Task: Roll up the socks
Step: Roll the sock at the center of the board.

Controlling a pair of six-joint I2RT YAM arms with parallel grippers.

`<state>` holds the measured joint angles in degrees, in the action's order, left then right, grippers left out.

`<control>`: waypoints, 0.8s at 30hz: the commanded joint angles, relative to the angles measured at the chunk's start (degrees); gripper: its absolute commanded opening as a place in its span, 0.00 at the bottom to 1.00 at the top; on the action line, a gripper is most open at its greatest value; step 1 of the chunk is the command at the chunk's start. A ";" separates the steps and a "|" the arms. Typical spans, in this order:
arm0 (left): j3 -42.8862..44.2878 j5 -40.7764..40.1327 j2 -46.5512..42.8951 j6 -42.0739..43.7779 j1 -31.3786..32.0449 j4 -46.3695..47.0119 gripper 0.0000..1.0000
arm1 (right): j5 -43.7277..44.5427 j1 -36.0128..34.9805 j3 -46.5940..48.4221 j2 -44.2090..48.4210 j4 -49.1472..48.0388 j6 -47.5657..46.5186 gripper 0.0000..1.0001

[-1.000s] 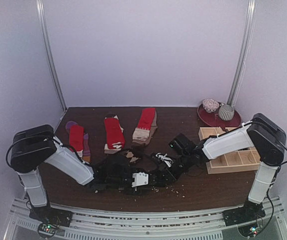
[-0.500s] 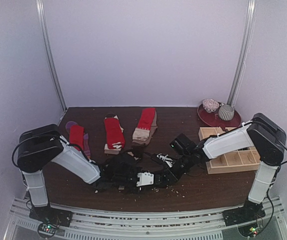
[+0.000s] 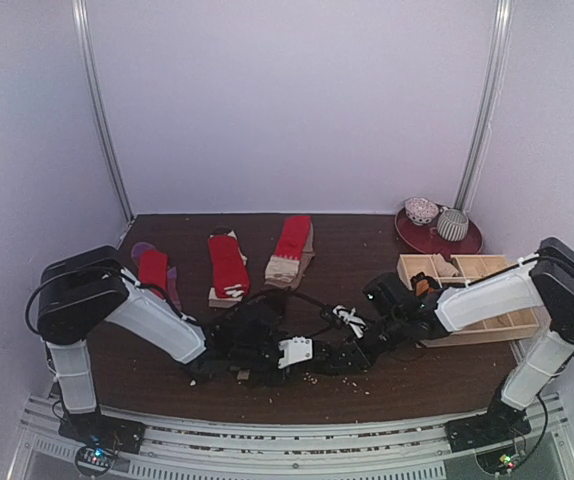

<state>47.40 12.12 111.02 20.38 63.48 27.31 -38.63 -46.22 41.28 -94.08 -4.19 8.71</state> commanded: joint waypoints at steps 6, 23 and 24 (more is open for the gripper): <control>-1.54 11.99 6.07 -17.51 -1.92 -15.64 0.00 | 16.67 -5.88 -15.93 16.92 -26.86 -14.24 0.40; -0.11 19.79 11.63 -19.91 -4.48 -20.70 0.00 | 30.79 -12.76 -15.20 8.40 -24.91 -27.21 0.40; -0.16 19.79 11.61 -19.86 -4.55 -20.79 0.00 | 30.19 -12.76 -14.62 7.72 -24.43 -26.86 0.39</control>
<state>51.18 32.36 116.68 1.76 58.22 27.00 -9.65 -58.65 24.27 -84.16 -30.09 -17.19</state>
